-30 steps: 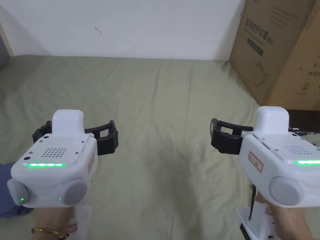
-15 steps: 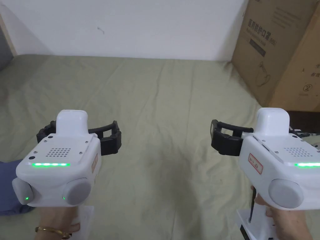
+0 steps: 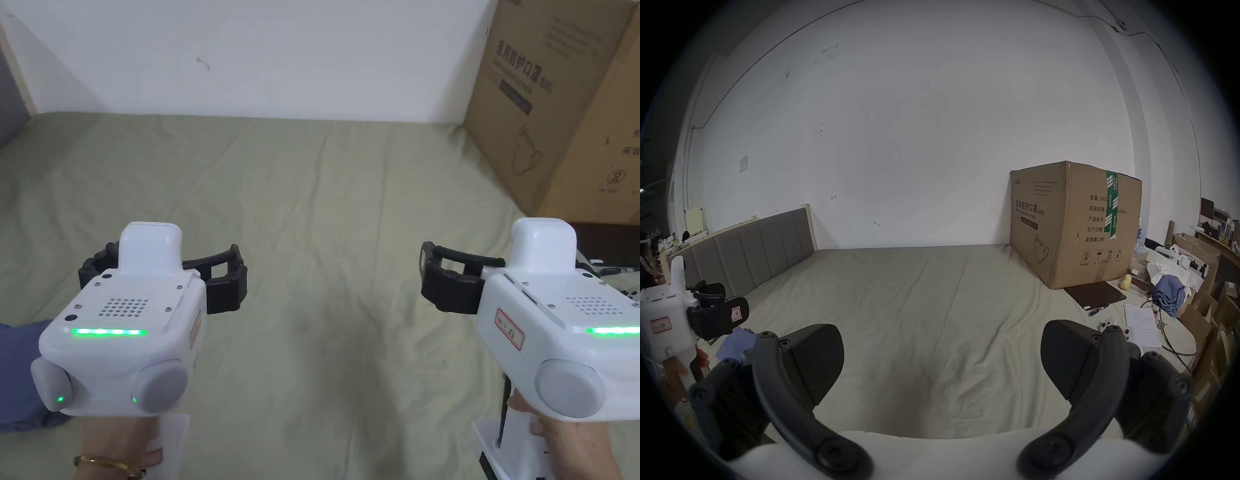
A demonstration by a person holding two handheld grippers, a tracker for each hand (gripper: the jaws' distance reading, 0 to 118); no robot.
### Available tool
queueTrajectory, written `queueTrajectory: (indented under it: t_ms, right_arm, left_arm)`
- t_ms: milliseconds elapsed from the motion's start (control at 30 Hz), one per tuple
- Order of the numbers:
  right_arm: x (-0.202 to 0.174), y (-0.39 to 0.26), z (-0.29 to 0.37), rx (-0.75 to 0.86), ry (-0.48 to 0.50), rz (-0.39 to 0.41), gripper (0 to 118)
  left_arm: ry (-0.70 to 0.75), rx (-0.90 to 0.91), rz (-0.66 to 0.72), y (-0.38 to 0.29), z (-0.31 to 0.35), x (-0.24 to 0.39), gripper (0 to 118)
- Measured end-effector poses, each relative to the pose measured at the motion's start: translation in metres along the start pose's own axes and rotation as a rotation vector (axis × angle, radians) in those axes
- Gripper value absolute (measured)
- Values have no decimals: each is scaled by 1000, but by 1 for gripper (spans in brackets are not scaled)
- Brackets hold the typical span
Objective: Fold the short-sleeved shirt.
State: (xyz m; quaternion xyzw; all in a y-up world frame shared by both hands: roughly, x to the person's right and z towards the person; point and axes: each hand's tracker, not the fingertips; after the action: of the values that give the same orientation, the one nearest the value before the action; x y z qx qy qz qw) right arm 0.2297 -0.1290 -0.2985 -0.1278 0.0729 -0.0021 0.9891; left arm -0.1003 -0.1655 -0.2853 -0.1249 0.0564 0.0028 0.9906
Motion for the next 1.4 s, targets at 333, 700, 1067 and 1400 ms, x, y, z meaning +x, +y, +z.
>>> queueTrajectory:
  t_ms: [333, 700, 1067, 1400]
  right_arm:
    - [-2, 0, 2, -2, 0, -2, 118]
    - [-1, 4, 1, -32, -23, -34, 118]
    - [-18, 38, 5, -496, -212, -71, 117]
    - [-12, 12, 9, -477, -52, -275, 117]
  left_arm:
    - [8, 2, 10, 1, 2, -4, 112]
    - [18, -6, 36, 2, 3, -7, 112]
    - [-10, -173, 204, -17, 27, 0, 112]
    - [-7, -321, 232, -57, 17, 5, 112]
